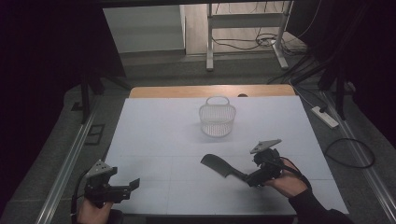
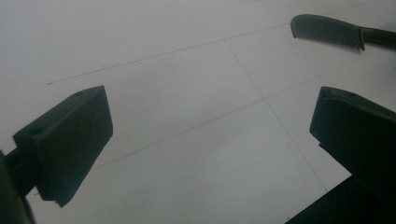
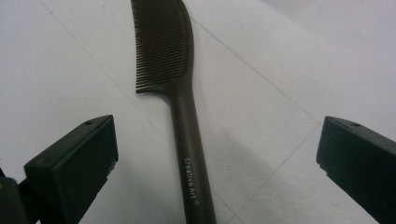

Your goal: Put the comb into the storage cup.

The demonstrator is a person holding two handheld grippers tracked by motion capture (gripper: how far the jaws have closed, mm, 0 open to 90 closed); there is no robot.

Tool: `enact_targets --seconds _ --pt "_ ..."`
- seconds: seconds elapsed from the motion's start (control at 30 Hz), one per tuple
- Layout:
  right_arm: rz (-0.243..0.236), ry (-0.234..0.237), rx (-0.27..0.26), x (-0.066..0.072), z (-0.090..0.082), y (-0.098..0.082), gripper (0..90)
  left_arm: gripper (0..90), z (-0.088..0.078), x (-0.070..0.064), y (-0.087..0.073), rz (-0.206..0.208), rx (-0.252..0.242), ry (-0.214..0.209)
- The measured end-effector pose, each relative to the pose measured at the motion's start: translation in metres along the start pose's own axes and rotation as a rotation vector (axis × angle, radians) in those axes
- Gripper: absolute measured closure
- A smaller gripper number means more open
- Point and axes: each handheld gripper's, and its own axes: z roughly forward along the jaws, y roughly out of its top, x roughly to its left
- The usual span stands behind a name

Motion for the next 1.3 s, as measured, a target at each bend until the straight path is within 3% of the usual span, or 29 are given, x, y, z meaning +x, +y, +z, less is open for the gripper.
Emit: enact_targets --seconds 0.13,0.33,0.9,1.23,1.3 --pt "0.009 0.004 0.033 0.003 0.006 0.002 0.0 0.1 0.0 0.0 -0.001 -0.003 0.0 0.0" --pt "-0.027 0.004 0.08 0.01 0.02 0.002 0.0 0.2 -0.001 0.0 -0.001 -0.002 0.002 0.002" --pt "-0.07 -0.023 0.189 0.009 0.053 -0.007 0.0 0.3 -0.002 -0.001 -0.002 0.002 0.001 0.004" --pt "-0.064 -0.028 0.193 0.01 0.053 -0.008 0.0 0.5 -0.001 -0.001 -0.001 0.006 0.004 0.004" --pt "-0.066 -0.025 0.204 0.011 0.052 -0.006 3.9 0.5 -0.001 -0.001 -0.001 0.005 0.003 0.003"
